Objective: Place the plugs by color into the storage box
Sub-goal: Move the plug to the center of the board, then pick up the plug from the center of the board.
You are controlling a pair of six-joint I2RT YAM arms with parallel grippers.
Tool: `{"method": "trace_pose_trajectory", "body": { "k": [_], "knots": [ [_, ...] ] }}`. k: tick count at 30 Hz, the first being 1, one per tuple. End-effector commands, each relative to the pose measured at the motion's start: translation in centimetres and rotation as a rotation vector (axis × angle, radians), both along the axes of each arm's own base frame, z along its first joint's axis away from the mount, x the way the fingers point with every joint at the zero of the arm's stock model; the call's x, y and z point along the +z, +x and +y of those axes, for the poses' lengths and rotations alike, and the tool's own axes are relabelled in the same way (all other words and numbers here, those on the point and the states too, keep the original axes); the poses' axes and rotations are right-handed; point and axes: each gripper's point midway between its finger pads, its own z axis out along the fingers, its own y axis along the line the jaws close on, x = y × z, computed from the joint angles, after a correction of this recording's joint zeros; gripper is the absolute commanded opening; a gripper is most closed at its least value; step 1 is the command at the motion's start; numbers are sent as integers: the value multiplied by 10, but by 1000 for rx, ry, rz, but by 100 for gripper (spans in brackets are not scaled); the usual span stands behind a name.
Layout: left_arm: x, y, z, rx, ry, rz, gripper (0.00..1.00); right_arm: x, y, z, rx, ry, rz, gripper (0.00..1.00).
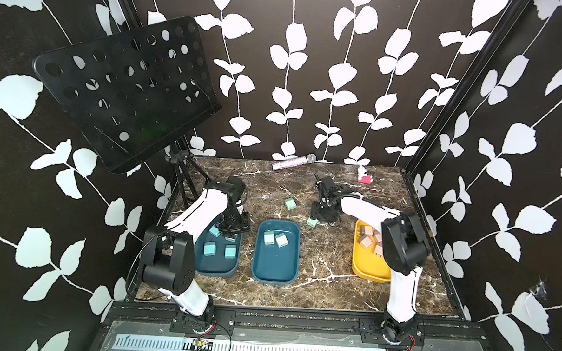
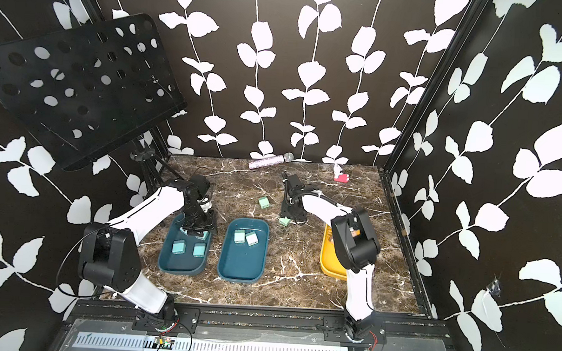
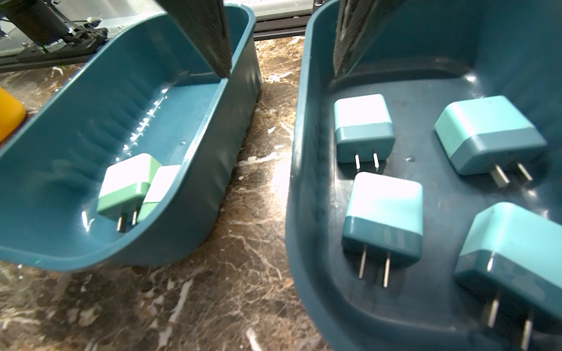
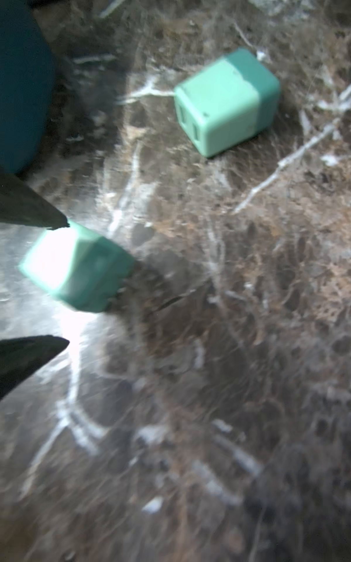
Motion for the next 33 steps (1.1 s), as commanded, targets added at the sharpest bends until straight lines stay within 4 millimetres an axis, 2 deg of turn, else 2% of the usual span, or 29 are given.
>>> {"method": "trace_pose_trajectory", "body": {
  "k": [1, 5, 9, 14, 24, 33],
  "knots": [
    [1, 3, -4, 3, -18, -4, 56, 19, -7, -8, -91, 35, -16, 62],
    [-1, 6, -6, 7, -25, -2, 56, 25, -15, -8, -218, 52, 14, 68],
    [-3, 9, -9, 11, -34, -4, 56, 23, -14, -4, -316, 28, 54, 70],
    [-4, 10, -9, 13, -35, -4, 56, 9, -11, 9, -348, -38, 121, 72],
    [-8, 2, -7, 20, -33, -1, 56, -15, -13, -1, -402, -140, 175, 72],
    [-10, 1, -6, -3, -28, 9, 56, -42, -13, 5, -406, -127, 210, 70]
  ]
}}
